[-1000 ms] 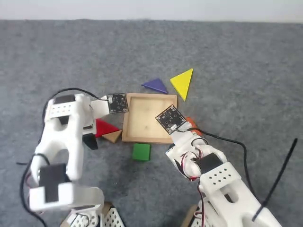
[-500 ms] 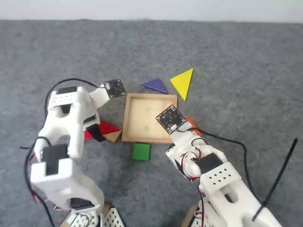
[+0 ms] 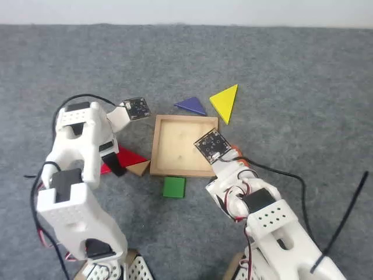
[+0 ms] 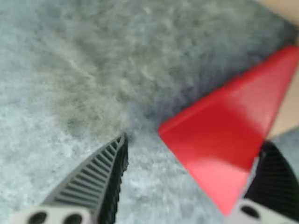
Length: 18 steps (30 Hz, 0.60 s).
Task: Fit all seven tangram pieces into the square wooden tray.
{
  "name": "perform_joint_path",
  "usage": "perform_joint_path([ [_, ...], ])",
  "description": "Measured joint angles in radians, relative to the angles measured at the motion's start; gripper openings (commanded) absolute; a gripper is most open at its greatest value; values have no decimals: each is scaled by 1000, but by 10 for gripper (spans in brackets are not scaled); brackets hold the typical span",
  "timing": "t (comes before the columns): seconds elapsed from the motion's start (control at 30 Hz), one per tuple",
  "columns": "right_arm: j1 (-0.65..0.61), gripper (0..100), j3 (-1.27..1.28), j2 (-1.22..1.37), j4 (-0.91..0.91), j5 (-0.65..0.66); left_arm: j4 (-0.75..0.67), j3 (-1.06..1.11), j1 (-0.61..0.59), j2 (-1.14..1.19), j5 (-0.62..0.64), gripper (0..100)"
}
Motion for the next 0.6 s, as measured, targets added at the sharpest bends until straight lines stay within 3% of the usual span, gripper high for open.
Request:
perform_joint_path([
  [0.6, 6, 6, 0, 0, 0, 0, -15, 25, 14, -34, -11, 400],
])
